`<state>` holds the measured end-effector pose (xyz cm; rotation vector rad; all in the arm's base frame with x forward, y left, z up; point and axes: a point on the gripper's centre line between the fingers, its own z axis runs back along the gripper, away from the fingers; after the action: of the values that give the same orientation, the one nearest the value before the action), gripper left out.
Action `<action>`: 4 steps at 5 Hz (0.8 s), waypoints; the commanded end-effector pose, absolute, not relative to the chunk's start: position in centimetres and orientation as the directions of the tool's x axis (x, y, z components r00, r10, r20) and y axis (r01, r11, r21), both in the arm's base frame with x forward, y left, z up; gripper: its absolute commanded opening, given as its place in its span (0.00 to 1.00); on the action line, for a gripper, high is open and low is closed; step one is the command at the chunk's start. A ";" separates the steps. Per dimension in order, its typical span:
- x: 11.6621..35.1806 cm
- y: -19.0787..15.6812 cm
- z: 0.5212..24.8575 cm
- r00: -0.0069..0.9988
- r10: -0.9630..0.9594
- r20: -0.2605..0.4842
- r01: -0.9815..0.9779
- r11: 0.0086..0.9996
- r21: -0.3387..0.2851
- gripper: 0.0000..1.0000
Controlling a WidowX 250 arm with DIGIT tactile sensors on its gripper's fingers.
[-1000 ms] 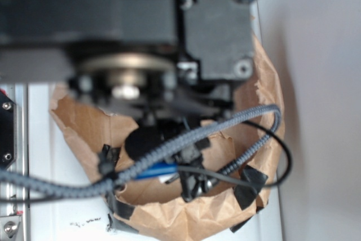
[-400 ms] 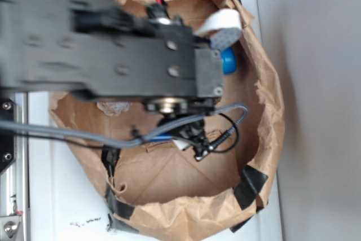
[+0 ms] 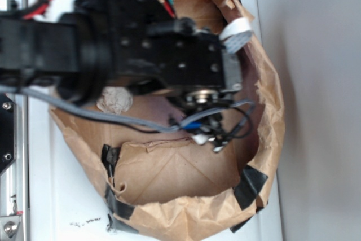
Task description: Grab the rock.
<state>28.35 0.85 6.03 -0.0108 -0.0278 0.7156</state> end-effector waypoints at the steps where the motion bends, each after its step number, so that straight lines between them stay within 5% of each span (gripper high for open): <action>1: 32.0 4.1 7.3 0.646 0.763 0.012 -0.760 0.645 -0.083 1.00; 4: 33.6 3.9 6.9 0.551 0.835 -0.005 -0.834 0.550 -0.036 1.00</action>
<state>32.55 2.89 4.93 -0.0095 0.0686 0.9594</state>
